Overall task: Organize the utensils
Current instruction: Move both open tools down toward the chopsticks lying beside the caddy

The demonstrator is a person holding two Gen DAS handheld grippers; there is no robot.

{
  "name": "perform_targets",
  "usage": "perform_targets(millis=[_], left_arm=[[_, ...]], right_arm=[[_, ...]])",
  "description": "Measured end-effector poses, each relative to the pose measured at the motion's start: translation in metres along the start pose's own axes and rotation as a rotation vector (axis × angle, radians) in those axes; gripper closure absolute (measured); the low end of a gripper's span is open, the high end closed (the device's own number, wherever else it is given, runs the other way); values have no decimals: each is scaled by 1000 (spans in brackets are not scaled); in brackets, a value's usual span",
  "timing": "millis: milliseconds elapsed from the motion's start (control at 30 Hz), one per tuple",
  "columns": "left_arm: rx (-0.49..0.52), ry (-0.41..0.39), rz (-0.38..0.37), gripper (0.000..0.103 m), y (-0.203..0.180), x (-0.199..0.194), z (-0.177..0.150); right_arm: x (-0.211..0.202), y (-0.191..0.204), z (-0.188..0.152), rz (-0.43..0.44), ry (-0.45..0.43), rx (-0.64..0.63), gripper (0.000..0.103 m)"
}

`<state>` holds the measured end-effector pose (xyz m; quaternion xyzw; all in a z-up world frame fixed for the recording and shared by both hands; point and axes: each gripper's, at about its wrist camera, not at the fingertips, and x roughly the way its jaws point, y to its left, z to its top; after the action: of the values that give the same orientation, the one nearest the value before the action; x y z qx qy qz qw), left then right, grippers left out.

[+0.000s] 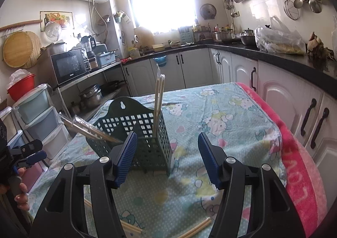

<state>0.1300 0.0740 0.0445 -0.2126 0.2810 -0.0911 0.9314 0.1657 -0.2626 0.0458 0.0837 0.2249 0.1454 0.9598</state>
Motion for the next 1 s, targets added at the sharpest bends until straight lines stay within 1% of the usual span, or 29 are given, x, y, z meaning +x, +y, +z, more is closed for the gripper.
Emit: perform_targets(millis=[267,567,1000], left_arm=[[-19,35,16,11,9,2,-10],[-17,102,20,11,12,8,-30],[-63,196,-4,11,21,14,-53]], right_arm=[[0,-6,-20,-13,59,3,45],[-2,-12,-35,-24,101,4,45],[-5,-22,-56,-37,167,19,45]])
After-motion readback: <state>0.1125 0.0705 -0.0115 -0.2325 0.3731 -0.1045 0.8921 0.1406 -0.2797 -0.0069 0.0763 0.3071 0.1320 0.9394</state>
